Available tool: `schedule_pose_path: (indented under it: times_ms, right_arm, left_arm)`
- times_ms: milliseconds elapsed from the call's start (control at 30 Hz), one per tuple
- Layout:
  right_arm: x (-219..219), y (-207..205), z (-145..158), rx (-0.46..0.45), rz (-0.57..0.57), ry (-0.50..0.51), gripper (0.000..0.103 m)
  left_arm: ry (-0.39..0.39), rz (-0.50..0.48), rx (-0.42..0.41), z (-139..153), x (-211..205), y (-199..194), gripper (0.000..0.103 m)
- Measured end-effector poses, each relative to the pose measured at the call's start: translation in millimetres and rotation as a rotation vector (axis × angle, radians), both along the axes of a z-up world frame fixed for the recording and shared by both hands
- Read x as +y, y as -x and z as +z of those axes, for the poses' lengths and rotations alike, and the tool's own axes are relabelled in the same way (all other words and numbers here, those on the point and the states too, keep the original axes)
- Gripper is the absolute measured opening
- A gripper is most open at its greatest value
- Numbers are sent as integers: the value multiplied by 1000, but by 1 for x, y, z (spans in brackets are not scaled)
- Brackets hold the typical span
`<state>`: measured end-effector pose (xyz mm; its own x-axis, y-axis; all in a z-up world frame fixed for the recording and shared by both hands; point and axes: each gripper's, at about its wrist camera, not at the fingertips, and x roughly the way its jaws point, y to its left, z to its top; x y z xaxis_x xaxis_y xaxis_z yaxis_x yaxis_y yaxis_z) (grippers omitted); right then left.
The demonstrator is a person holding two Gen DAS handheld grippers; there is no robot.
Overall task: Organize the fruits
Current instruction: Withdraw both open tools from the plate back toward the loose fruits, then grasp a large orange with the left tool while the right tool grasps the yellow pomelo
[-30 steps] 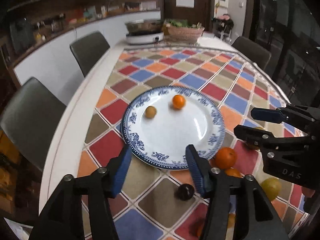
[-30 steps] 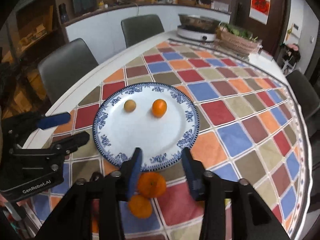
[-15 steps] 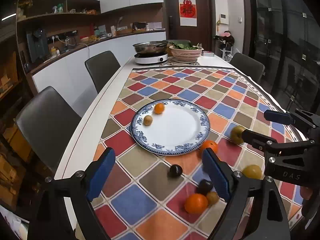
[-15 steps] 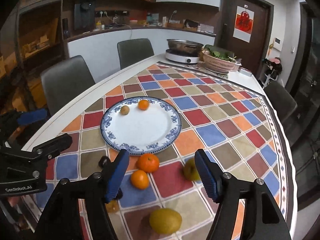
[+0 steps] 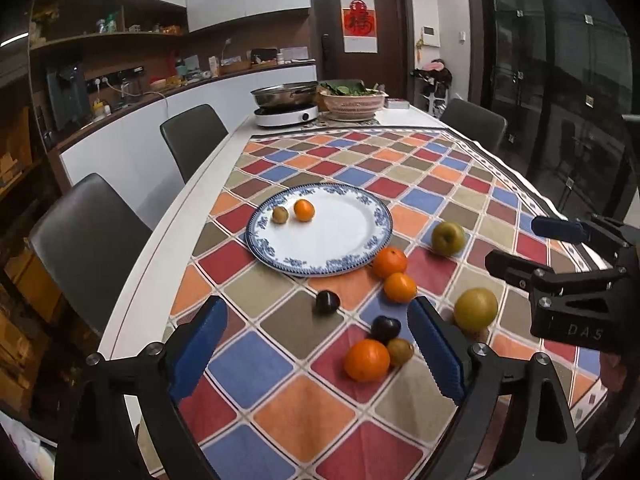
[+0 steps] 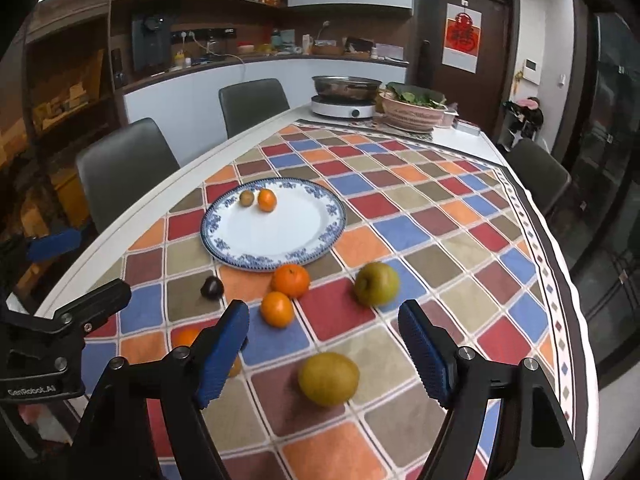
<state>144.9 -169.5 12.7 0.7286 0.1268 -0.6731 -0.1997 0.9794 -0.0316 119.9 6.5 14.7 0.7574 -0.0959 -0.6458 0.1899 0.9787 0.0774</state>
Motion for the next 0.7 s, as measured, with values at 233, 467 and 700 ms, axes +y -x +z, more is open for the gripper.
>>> schedule_pose_path:
  times_ms: [233,467,700]
  right_arm:
    - [-4,8,-17,46,-16,25,77]
    - [-6,10,-37,94,-35,67,77]
    - [-9,7,-54,159,-44,58,77]
  left_arm:
    - [-16,-23,60,-22,-4,6,92]
    - [-31,-53,122,-44,-10,5,92]
    - [-33,-69,178,-61,-12,-2,92]
